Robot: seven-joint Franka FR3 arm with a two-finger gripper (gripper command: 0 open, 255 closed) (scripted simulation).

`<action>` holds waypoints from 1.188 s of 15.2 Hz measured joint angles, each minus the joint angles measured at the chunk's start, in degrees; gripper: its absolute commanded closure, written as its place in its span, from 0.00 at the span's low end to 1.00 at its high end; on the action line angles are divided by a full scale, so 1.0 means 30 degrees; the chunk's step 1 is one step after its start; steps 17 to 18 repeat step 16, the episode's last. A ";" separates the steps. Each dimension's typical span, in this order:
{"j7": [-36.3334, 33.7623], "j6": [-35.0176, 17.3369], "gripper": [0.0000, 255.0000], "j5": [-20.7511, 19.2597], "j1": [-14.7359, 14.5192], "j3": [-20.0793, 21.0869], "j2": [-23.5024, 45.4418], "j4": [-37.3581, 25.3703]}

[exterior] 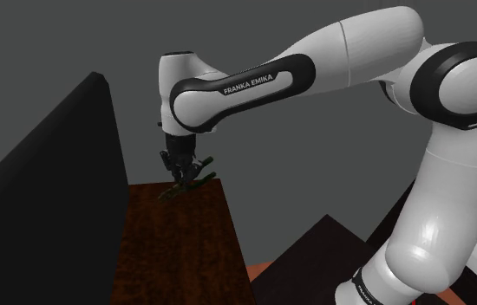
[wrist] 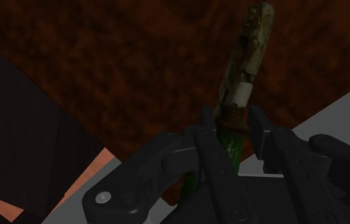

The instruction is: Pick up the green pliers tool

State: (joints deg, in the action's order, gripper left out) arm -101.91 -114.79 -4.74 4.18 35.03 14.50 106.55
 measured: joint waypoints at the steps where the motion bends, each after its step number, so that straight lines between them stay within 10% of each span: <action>1: 0.0024 0.0141 1.00 0.0035 0.0007 0.0018 -0.0052 0.0008; 18: 0.0377 0.3492 1.00 0.0728 0.0200 0.0251 -0.1104 -0.2299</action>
